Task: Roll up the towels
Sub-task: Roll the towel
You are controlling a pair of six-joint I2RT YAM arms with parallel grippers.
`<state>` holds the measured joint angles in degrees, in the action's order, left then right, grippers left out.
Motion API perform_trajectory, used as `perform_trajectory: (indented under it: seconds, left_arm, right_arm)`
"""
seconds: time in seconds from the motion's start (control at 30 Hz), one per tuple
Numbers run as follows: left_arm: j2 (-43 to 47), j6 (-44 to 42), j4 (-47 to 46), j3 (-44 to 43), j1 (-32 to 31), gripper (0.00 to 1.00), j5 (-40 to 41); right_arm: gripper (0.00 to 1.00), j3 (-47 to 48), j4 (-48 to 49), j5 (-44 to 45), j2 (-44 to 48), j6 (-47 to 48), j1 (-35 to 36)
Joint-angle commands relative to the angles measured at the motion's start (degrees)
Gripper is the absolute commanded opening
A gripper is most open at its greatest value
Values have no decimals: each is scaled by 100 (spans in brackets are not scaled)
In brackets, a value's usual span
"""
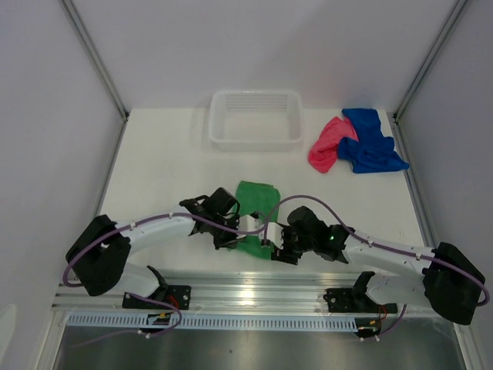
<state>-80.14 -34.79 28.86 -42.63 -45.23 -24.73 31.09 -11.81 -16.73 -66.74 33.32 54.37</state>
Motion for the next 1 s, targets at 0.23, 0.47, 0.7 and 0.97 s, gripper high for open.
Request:
perform_trajectory:
  seconds: [0.23, 0.47, 0.7, 0.97]
  left_arm:
    - [148, 464, -478, -422, 427, 1, -937]
    - [139, 350, -338, -509, 436, 1, -981]
    - [60, 297, -215, -606, 436, 1, -963]
    - [69, 218, -162, -562, 436, 1, -928]
  right_arm:
    - [63, -1218, 2023, 415, 1909, -1204, 443]
    - [63, -1387, 2692, 645, 1586, -1100, 460]
    - [64, -1185, 2624, 584, 1032, -853, 443]
    - [63, -1000, 2281, 109, 682, -1582, 232]
